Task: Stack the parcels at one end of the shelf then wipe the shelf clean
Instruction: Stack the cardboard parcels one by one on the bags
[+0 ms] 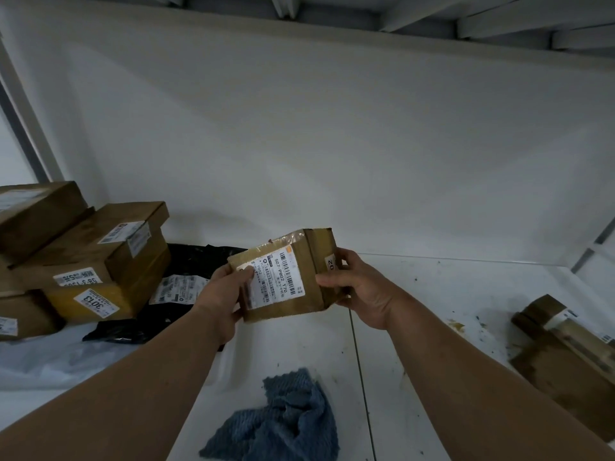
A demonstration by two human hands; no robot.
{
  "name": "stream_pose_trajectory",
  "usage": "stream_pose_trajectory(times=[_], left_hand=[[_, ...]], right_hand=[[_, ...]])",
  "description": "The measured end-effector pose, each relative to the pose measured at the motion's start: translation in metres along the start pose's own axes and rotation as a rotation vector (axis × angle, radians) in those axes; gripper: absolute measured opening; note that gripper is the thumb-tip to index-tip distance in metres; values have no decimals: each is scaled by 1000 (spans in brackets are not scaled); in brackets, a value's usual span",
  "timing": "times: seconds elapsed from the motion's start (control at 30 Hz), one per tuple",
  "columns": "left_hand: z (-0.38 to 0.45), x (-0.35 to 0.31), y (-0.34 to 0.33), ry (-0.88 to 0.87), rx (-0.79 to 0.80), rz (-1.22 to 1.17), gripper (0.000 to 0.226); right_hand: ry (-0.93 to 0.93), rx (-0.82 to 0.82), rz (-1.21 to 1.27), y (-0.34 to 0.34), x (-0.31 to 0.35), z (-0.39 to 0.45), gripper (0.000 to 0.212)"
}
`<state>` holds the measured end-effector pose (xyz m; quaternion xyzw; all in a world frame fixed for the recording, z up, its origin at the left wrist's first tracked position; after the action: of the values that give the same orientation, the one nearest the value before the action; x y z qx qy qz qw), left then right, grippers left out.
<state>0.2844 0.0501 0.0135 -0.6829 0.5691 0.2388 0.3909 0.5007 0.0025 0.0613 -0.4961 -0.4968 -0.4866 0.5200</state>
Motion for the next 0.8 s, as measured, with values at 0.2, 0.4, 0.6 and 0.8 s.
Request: stream_pose_trajectory(times=[0.2, 0.4, 0.6, 0.8], left_hand=[[-11, -11, -6, -42, -8, 16, 37], [-20, -28, -4, -228, -76, 155, 21], [-19, -36, 0, -277, -137, 170, 26], [-8, -34, 9, -180, -138, 46, 60]], right_hand=[[-15, 35, -118, 1, -4, 3, 85], [-174, 80, -29, 2, -17, -2, 93], [-156, -18, 49, -1, -19, 2, 87], [-157, 30, 41, -20, -23, 7, 57]])
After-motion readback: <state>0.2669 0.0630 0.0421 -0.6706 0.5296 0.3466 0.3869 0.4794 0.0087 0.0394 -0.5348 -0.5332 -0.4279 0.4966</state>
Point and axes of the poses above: each hand's wrist, its own z-axis towards the middle knuckle, its own y-axis out of the back of the hand, x = y × z, the point moved 7 cm from there along z, towards the middle knuckle, and after that the axes turned 13 degrees about y, right-handed, at the moved point
